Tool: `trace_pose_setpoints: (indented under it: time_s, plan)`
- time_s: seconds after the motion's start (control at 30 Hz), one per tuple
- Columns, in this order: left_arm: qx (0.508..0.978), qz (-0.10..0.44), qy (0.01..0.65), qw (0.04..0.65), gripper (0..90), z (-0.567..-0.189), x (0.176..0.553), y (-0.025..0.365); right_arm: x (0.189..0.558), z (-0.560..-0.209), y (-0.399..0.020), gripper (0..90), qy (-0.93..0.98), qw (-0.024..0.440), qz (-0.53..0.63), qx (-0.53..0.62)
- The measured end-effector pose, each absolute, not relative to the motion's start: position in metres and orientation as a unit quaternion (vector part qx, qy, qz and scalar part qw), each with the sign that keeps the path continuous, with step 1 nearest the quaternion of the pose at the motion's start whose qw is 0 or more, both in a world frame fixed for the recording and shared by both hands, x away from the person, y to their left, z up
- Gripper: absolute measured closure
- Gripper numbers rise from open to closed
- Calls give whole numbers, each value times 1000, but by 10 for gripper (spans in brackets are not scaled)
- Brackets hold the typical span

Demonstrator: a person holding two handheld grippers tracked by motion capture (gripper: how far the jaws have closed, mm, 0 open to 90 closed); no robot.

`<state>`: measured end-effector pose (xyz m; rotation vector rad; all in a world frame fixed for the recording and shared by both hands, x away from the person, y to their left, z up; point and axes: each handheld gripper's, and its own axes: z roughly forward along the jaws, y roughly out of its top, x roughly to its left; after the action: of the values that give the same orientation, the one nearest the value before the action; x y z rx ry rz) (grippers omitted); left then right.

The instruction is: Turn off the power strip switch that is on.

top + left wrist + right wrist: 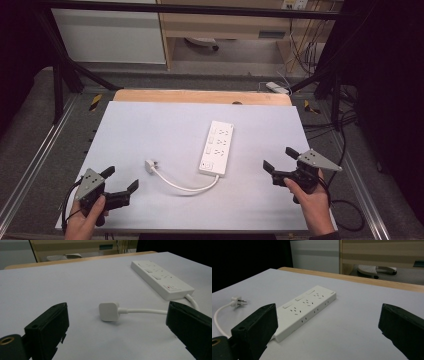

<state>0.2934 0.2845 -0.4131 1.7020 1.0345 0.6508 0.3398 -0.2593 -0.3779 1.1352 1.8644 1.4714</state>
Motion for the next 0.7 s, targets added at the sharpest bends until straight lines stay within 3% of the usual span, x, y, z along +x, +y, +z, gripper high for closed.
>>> trace_pose_setpoints:
  time_s: [0.7]
  plan:
    - [706,270,428,495,45,-414,294,285,370,-348,-243,39,696,250,534,409]
